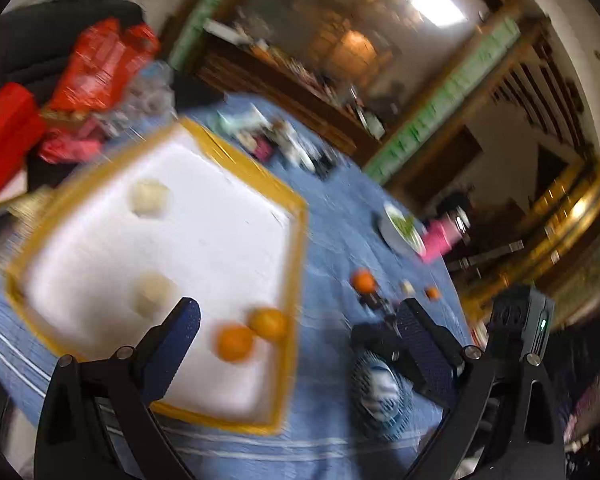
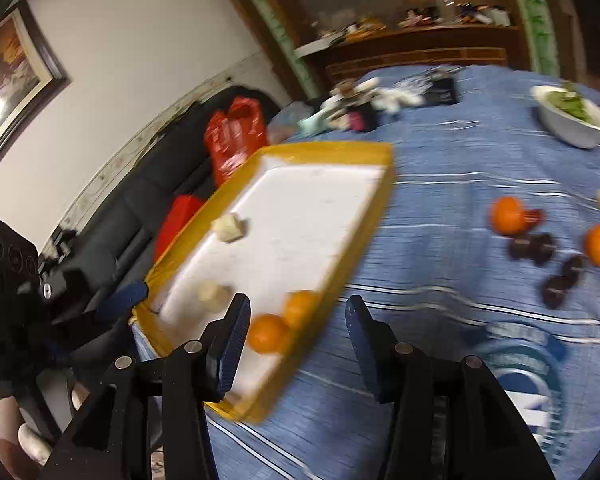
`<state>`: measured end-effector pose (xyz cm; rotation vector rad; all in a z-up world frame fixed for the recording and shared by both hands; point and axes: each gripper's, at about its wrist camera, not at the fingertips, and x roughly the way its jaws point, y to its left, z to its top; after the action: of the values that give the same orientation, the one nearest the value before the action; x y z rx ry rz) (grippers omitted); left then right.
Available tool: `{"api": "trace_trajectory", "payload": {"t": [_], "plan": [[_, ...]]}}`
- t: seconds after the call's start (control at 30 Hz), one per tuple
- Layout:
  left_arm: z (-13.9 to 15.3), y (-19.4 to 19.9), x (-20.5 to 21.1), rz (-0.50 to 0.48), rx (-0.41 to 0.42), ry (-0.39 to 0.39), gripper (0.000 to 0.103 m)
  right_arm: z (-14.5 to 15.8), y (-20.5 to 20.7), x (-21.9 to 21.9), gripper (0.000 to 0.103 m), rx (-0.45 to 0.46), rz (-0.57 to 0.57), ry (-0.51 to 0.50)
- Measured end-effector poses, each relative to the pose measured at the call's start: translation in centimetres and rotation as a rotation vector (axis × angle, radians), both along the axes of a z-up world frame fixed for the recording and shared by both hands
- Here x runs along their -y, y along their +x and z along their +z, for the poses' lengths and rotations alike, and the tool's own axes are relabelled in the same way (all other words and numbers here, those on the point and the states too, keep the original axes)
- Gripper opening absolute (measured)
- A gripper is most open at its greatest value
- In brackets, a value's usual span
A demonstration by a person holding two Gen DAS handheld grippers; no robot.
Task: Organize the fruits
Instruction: 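Carry the white piece and orange over the tray and release both, then grasp an orange with the left tool while the right tool grasps another orange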
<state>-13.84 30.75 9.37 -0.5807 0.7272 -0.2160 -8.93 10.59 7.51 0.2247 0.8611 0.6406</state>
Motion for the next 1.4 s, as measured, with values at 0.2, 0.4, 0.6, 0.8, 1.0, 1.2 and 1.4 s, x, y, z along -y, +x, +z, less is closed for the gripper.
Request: {"api": "trace_trajectory", "payload": {"t": [0.2, 0.4, 0.6, 0.8, 1.0, 1.2, 1.4], "plan": [[-1.2, 1.5, 8.2, -0.226, -0.079, 0.051, 0.098, -0.5, -0.5, 8.8, 0.059, 0.008, -0.144, -0.011], [-3.1, 2.9, 13.9, -0.342, -0.173, 0.081, 0.094, -2.4, 1.0, 17.8, 0.059, -0.058, -0.311, 0.026], [-3.9, 4.4, 16.9, -0.380, -0.189, 0.162, 0.072, -3.4, 3.8, 23.0, 0.059, -0.086, -0.401, 0.051], [-3.8, 6.3, 15.9, -0.299, -0.174, 0.212, 0.053, -3.8, 6.6, 25.5, 0.059, -0.091, -0.448, 0.116], [-4.9, 8.4, 16.0, -0.272, -0.182, 0.269, 0.053, -5.1, 8.3, 24.8, 0.059, -0.106, -0.395, 0.120], [-5.2, 10.0, 16.9, -0.281, -0.176, 0.299, 0.053, -3.9, 8.8, 21.7, 0.059, -0.039, -0.335, -0.021], [-4.0, 12.2, 16.8, -0.244, -0.150, 0.360, 0.053, -3.9, 10.6, 18.8, 0.058, -0.007, -0.304, -0.157]]}}
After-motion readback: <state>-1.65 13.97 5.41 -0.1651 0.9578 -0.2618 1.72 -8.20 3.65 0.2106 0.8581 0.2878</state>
